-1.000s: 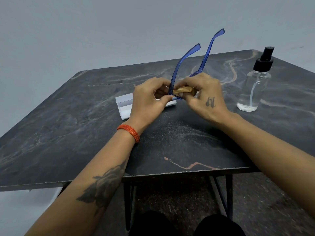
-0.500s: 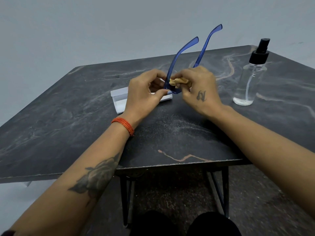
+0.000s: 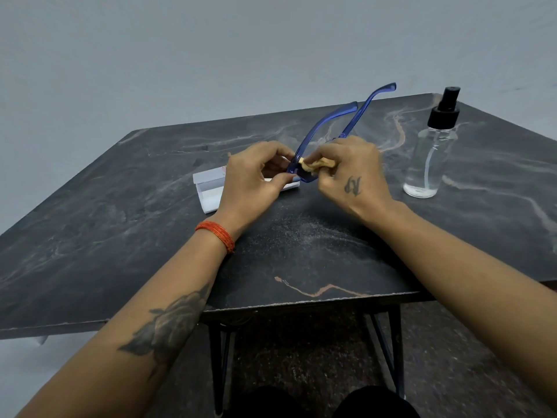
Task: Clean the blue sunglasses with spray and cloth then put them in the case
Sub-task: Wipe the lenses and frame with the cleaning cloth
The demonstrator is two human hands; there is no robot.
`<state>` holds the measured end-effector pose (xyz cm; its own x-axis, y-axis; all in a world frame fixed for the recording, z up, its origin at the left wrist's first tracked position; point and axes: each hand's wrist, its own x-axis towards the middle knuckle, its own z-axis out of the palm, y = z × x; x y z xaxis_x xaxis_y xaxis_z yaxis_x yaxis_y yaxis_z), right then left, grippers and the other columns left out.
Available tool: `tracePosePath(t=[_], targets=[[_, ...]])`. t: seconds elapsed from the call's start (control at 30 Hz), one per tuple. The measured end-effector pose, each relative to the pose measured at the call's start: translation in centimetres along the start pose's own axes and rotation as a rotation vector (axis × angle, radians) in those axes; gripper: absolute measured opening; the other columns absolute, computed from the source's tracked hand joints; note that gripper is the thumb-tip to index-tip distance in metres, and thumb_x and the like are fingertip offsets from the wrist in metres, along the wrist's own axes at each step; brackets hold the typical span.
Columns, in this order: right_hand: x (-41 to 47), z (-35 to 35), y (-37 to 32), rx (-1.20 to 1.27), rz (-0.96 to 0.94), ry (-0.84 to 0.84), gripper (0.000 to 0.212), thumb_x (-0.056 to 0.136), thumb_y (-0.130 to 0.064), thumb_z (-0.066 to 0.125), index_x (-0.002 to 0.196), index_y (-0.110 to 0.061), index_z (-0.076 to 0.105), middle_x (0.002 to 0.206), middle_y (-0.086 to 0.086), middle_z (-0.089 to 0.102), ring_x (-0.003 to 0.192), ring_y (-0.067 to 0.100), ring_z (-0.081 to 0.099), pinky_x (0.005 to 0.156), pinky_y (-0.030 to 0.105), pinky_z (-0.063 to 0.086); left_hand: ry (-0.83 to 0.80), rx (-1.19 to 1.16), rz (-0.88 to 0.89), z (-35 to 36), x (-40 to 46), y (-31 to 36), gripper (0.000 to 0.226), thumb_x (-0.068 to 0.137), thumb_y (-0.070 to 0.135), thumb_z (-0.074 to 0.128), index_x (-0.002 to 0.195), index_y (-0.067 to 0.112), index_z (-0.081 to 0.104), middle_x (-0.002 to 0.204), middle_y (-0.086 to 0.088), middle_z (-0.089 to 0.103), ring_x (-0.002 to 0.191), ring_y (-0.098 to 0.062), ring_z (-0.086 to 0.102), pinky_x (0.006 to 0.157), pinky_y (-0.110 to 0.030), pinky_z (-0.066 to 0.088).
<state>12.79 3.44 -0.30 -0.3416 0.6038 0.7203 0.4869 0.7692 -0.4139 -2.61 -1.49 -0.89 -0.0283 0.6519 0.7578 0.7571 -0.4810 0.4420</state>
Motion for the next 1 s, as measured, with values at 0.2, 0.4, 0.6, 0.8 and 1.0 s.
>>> tracePosePath(t=[0.2,0.4,0.6,0.8,1.0], targets=[[0.14,0.42,0.61,-0.008,-0.068,-0.028,0.027,0.075,0.003,0.061,0.095,-0.01,0.072,0.091,0.009,0.07,0.088,0.028,0.059,0.074,0.028,0.04,0.003,0.004,0.008,0.01,0.0,0.13,0.022,0.07,0.002,0.077,0.089,0.004,0.066,0.083,-0.005,0.067,0.074,-0.017,0.066,0.069,-0.029,0.057],[0.24,0.25,0.33,0.074,-0.087,-0.059,0.025,0.069,0.002,0.062,0.086,-0.014,0.071,0.076,0.004,0.071,0.073,0.024,0.063,0.066,0.036,0.05,0.001,0.032,-0.004,-0.11,0.02,0.18,0.024,0.069,0.004,0.078,0.09,0.003,0.066,0.083,-0.006,0.066,0.074,-0.017,0.065,0.069,-0.029,0.057],[0.42,0.13,0.5,0.12,-0.005,-0.045,0.023,0.064,0.002,0.062,0.072,-0.016,0.074,0.071,0.001,0.072,0.069,0.019,0.063,0.063,0.038,0.052,-0.006,0.034,-0.007,-0.09,-0.03,0.01,0.023,0.068,0.004,0.079,0.088,0.004,0.066,0.08,-0.003,0.065,0.071,-0.017,0.065,0.067,-0.025,0.056],[0.4,0.31,0.72,0.019,-0.01,0.032,0.024,0.071,0.0,0.058,0.086,-0.013,0.073,0.079,0.008,0.071,0.079,0.028,0.061,0.069,0.042,0.05,0.037,0.01,-0.002,-0.05,0.17,0.05,0.023,0.068,0.003,0.079,0.087,0.005,0.067,0.081,0.002,0.064,0.072,-0.012,0.065,0.069,-0.021,0.056],[0.5,0.67,0.86,0.055,-0.084,-0.013,0.027,0.075,0.005,0.062,0.096,-0.01,0.071,0.092,0.008,0.07,0.088,0.026,0.061,0.077,0.034,0.047,0.043,-0.012,0.004,-0.06,0.13,0.0,0.022,0.069,0.003,0.079,0.087,0.003,0.066,0.081,-0.002,0.066,0.072,-0.009,0.065,0.069,-0.02,0.056]])
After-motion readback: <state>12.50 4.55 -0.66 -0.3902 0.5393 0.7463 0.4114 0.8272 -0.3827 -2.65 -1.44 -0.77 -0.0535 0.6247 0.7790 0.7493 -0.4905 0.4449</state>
